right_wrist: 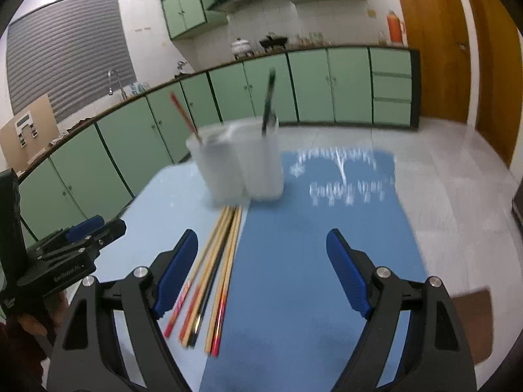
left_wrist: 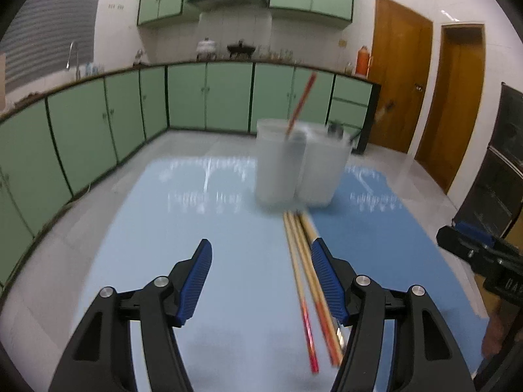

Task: Organize utensils
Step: 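Move both tools back to the remaining chopsticks on the mat, then grasp a red-patterned chopstick with the left tool while the right tool grasps a red-orange chopstick, then lift both chopsticks and carry them toward the white holder, then lower both chopsticks into the holder and open both tools, then move both tools back to the remaining chopsticks on the mat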

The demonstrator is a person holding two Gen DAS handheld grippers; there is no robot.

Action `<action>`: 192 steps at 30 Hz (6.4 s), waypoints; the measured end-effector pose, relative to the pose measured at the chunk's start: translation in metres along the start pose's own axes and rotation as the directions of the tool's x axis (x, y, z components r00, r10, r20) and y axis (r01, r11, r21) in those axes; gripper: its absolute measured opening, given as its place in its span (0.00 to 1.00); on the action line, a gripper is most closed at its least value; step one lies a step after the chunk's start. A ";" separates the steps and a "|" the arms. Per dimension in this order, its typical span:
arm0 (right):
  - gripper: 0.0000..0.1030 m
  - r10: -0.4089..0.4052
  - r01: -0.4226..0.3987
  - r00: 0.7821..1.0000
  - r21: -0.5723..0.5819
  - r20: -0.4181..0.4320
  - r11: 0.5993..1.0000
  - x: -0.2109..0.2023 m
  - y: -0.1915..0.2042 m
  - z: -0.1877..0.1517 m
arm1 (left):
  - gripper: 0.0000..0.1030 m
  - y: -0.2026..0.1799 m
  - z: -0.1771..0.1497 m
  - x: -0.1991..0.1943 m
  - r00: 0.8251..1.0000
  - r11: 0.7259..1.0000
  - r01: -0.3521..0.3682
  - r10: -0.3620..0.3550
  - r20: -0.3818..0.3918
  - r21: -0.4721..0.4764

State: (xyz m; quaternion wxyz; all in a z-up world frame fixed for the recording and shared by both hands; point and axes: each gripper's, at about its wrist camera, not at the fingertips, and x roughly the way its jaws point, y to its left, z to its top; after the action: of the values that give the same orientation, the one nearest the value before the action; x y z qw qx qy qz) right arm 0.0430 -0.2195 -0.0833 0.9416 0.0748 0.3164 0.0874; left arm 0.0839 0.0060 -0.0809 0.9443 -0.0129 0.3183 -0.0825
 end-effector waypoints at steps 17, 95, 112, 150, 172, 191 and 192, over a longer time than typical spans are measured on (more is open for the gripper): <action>0.54 0.010 -0.034 0.977 -0.112 -0.211 0.993 0.020 0.027 -0.070 | 0.60 -0.012 -0.070 0.010 0.989 0.999 0.029 -0.025 -0.147 0.023; 0.05 0.061 -0.060 0.998 -0.054 0.018 0.997 -0.039 0.003 0.048 | 0.05 -0.010 0.039 -0.061 0.988 0.997 0.065 -0.069 0.136 0.029; 0.05 0.071 -0.066 0.996 -0.081 0.054 0.995 -0.041 0.008 0.091 | 0.05 -0.009 0.065 -0.052 0.997 0.996 0.064 -0.068 0.045 0.066; 0.05 0.115 -0.072 0.976 -0.228 0.183 0.971 -0.053 0.030 0.249 | 0.05 -0.018 0.217 -0.071 0.979 0.977 0.081 -0.115 0.167 0.197; 0.10 0.071 -0.066 0.997 -0.186 0.019 0.980 0.059 0.016 0.248 | 0.19 -0.025 0.237 0.038 0.986 0.974 0.166 -0.169 0.005 0.151; 0.73 0.056 -0.038 0.985 -0.109 0.162 0.993 -0.022 0.005 0.188 | 0.58 -0.005 0.167 -0.033 0.983 0.996 0.069 -0.078 0.164 0.061; 0.75 0.057 -0.040 0.985 -0.109 0.160 0.993 -0.025 0.005 0.180 | 0.60 -0.004 0.160 -0.035 0.983 0.996 0.066 -0.075 0.165 0.057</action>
State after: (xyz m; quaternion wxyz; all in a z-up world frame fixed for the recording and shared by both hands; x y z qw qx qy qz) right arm 0.1329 -0.2349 0.0744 0.9646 0.0394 0.2314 0.1204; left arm 0.1524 0.0033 0.0677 0.9642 -0.0066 0.2350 -0.1226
